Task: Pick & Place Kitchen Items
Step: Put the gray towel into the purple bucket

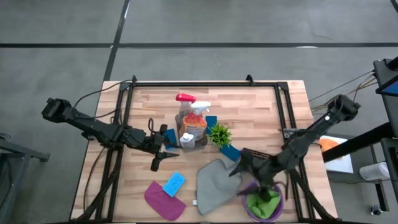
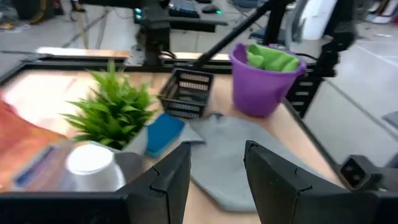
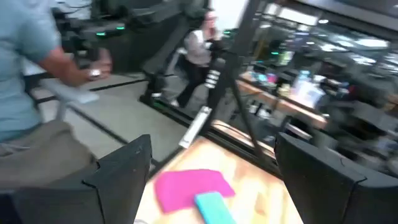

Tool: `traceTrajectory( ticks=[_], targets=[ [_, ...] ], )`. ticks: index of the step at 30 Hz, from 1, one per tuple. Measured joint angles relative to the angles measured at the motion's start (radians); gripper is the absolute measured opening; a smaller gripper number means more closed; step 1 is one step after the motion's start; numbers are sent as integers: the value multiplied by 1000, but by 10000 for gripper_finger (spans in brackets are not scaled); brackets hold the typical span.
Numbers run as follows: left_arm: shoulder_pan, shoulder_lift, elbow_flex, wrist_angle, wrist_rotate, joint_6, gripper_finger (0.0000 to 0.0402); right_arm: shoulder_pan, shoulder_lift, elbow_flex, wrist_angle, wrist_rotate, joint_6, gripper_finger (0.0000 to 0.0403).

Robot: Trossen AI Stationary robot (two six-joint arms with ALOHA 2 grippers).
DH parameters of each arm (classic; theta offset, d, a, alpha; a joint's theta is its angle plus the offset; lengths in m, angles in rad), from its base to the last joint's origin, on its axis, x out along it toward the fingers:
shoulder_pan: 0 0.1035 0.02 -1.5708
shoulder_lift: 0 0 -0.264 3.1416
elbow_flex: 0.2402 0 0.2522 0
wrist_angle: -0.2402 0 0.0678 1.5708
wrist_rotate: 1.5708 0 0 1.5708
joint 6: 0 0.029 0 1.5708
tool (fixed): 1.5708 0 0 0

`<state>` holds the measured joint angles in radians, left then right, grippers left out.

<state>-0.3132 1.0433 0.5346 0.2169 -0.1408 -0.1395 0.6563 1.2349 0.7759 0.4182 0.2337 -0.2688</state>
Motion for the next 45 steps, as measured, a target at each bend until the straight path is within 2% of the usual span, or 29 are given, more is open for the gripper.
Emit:
traceTrajectory(
  ticks=[4, 9, 13, 18, 23, 26, 31, 36, 45],
  targets=[
    [-16, 54, 9, 31, 22, -46, 155, 8, -133, -118, 11, 101, 33, 333],
    [-47, 181, 79, 32, 24, -106, 155, 10, -225, -207, 8, 152, 58, 333],
    [-68, 288, 174, 2, 65, -132, 155, 9, -247, -224, 7, 173, 58, 333],
    [-82, 400, 324, -155, 75, -199, 155, 10, -247, -224, 5, 173, 53, 333],
    [-101, 538, 486, -254, 75, -202, 159, 10, -241, -224, -11, 174, 54, 333],
    [-115, 621, 570, -320, 75, -196, 178, 11, -236, -222, -11, 174, 54, 333],
    [-115, 734, 703, -465, 76, -183, 236, 11, -236, -221, -12, 174, 55, 333],
    [-107, 825, 764, -499, 134, -183, 283, 11, -238, -221, -11, 174, 60, 333],
    [-83, 965, 801, -470, 151, -204, 299, 11, -238, -221, -8, 178, 63, 333]
  ],
)
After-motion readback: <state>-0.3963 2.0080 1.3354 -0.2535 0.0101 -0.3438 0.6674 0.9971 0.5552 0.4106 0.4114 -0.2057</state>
